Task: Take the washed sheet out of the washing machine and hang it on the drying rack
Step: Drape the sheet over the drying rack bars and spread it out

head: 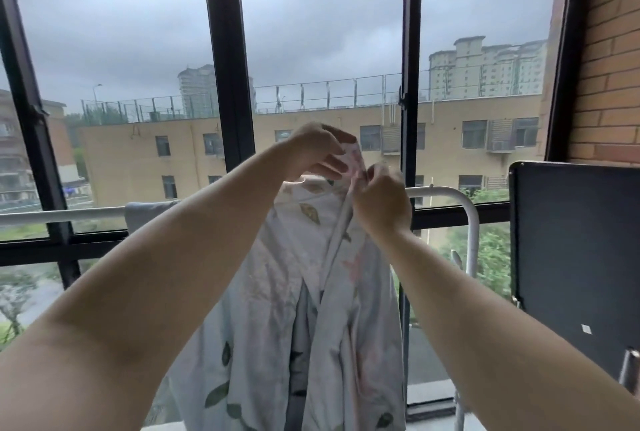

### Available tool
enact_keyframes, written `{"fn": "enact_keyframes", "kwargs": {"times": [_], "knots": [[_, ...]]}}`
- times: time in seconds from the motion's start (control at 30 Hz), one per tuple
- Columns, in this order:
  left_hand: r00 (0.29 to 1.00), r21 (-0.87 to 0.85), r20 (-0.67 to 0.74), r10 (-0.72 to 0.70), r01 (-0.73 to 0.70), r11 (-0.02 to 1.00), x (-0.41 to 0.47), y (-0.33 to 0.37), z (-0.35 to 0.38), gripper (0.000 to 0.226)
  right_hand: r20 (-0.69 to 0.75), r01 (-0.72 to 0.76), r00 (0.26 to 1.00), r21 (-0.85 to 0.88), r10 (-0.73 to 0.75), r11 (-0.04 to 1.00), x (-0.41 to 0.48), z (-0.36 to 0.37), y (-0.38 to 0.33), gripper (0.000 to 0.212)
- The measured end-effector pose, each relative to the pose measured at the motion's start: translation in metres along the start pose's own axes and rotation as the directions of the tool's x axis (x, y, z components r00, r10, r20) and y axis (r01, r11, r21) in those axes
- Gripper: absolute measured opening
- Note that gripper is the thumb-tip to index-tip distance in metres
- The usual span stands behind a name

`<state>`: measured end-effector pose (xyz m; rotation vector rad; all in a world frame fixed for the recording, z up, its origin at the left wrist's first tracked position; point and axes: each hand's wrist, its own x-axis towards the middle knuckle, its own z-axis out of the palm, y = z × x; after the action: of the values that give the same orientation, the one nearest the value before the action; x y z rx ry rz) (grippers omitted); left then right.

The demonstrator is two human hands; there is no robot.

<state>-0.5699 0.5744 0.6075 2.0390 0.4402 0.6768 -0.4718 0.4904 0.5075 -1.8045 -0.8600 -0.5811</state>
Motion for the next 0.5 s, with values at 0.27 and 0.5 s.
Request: {"fn": "enact_keyframes", "kwargs": {"times": [0.27, 0.5], "knots": [[0.923, 0.593, -0.313, 0.226, 0.004, 0.805, -0.019, -0.082, -0.084, 0.023, -0.011, -0.451, 0.892, 0.065, 0.453, 0.890, 0.054, -0.041, 0.018, 0.040], [0.945, 0.849, -0.273, 0.179, 0.149, 0.508, -0.046, -0.133, -0.098, 0.051, 0.223, -0.254, 0.941, -0.039, 0.256, 0.966, 0.041, -0.015, -0.007, 0.036]]}}
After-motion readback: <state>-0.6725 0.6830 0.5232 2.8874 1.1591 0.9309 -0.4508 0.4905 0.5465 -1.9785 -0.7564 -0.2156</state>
